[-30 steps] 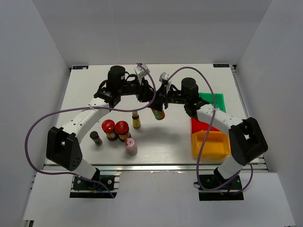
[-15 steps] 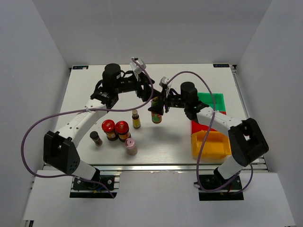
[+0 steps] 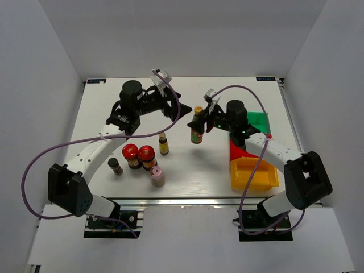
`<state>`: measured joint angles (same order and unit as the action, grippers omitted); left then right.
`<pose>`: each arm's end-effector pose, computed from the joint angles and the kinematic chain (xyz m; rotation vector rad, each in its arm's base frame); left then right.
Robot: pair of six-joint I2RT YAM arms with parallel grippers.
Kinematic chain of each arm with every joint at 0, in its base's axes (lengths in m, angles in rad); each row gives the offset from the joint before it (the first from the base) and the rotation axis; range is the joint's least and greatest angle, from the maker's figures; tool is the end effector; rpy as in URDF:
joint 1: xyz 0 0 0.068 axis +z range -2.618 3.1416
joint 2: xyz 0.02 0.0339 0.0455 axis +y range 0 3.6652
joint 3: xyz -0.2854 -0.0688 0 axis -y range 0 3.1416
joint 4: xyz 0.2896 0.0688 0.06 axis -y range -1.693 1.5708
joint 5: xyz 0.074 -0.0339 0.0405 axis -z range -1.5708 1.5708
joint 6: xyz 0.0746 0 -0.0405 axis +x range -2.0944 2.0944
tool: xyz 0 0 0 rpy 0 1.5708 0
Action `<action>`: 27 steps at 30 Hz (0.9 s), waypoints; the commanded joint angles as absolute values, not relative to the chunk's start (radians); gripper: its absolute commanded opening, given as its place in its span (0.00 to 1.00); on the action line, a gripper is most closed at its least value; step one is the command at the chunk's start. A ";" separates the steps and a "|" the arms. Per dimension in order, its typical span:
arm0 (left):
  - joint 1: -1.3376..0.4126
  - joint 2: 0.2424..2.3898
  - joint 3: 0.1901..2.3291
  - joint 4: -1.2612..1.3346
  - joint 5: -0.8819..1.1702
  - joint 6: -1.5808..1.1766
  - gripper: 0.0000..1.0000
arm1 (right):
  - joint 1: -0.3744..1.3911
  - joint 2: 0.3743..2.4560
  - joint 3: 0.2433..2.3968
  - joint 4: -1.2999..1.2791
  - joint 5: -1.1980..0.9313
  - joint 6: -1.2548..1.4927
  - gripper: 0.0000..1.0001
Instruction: Organize the condiment bottles
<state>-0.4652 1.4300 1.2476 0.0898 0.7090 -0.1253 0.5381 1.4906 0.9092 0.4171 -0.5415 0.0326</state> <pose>0.3408 -0.2254 0.3905 0.8301 1.5366 -1.0249 0.3308 0.2422 0.2665 -0.8348 1.5884 0.8821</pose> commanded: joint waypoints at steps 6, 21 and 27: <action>-0.468 1.241 1.066 0.094 0.318 -0.184 0.98 | 0.298 1.319 0.905 0.514 -0.338 0.069 0.01; -0.451 1.193 0.928 0.051 -0.028 -0.242 0.98 | -0.063 1.404 0.947 0.471 -0.354 -0.123 0.01; -0.433 1.226 0.920 0.064 -0.025 -0.253 0.98 | -0.109 1.436 0.881 0.546 -0.433 -0.129 0.03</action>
<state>-0.4450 1.2224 0.9272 0.0566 -0.0040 -0.2386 -0.1123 1.4601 0.8753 0.3630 -0.3634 -0.0978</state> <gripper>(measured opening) 0.982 0.567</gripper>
